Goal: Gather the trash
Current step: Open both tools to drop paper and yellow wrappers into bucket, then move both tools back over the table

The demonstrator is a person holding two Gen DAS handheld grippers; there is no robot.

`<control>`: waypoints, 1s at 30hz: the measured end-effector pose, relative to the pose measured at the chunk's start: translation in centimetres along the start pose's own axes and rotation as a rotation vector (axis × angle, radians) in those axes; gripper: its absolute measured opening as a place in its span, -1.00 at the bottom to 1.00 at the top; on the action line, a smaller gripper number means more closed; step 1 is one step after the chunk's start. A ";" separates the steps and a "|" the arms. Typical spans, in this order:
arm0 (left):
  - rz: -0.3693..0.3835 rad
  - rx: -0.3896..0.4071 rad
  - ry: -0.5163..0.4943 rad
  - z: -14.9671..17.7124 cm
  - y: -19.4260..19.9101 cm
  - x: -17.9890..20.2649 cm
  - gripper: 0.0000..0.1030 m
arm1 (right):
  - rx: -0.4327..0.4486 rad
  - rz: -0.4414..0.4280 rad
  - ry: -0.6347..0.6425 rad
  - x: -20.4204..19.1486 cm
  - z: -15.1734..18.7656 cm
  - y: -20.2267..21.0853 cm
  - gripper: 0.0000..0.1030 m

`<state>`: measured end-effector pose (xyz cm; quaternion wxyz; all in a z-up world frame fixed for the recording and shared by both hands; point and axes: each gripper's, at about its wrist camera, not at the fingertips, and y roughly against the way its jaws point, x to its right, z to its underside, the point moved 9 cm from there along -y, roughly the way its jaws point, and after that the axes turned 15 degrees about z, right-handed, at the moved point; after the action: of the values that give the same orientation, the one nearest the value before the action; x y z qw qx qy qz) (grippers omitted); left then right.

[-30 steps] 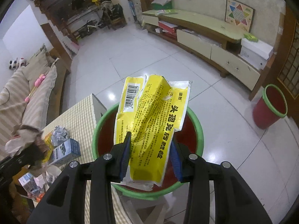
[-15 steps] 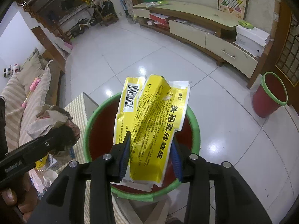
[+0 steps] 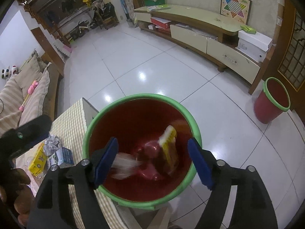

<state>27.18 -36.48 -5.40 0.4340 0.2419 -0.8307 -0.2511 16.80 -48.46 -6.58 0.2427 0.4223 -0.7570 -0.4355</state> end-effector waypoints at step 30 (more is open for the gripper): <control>-0.355 0.190 0.000 10.4 18.6 -6.4 0.89 | 0.127 -0.173 0.241 -12.6 7.0 7.2 0.80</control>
<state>18.23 -16.29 -2.79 0.3580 0.4243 -0.7951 -0.2442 15.22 -32.65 -3.85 0.2662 0.5498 -0.7091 -0.3523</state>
